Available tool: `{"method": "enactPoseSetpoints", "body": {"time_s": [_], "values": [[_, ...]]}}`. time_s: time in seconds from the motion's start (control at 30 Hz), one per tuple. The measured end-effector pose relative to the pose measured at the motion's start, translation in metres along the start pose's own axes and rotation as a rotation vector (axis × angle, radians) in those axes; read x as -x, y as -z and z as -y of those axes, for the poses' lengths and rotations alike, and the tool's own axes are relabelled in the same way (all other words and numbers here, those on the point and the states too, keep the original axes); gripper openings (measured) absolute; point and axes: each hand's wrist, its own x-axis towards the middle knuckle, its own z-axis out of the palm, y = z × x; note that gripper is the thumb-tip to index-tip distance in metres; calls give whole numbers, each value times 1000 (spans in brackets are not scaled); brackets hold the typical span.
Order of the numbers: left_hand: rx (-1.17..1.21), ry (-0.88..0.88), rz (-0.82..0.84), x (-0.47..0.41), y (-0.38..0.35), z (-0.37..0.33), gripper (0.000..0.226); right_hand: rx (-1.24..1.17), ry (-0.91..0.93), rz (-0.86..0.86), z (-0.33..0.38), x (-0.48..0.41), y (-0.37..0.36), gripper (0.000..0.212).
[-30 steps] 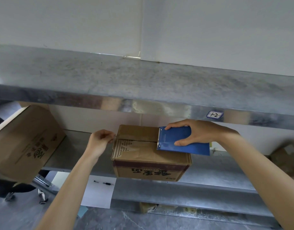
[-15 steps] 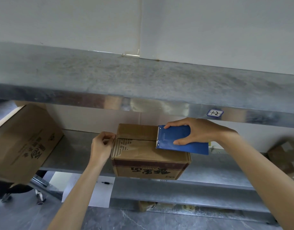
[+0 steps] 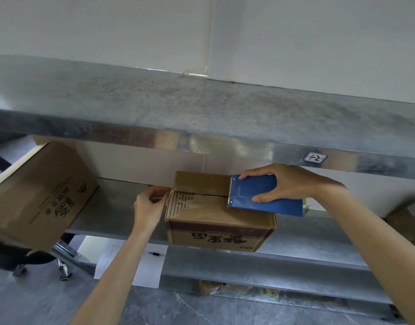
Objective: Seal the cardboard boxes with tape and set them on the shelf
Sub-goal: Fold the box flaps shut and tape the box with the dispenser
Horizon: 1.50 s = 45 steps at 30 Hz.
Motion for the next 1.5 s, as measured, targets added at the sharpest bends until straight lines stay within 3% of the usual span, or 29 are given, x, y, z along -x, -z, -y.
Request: {"method": "enactPoseSetpoints", "body": {"time_s": [0.27, 0.4, 0.47, 0.63, 0.77, 1.3, 1.4, 1.5], "values": [[-215, -93, -40, 3, 12, 2, 9, 6, 17, -15, -2, 2, -1, 48], [-188, -245, -154, 2, 13, -27, 11, -12, 29, -4, -3, 2, 0, 48], [-228, -339, -86, 5, 5, -42, 16, -16, 34, 2, -4, 2, 0, 48], [-608, -557, 324, 13, -28, -52, 94, -28, 47, 2, -6, 1, 1, 48], [-851, -650, 319, 16, -40, -48, 122, -18, 49, -2, -7, 3, 0, 48], [-1039, -629, 410, 13, -38, -50, 126, 11, 55, -5, -3, 3, -2, 54], [-997, -567, 464, 15, -46, -56, 127, -9, 45, 11, -2, 4, -1, 52], [-928, -574, 415, 22, -54, -54, 117, -35, 43, 13, -3, 5, -2, 52]]}}
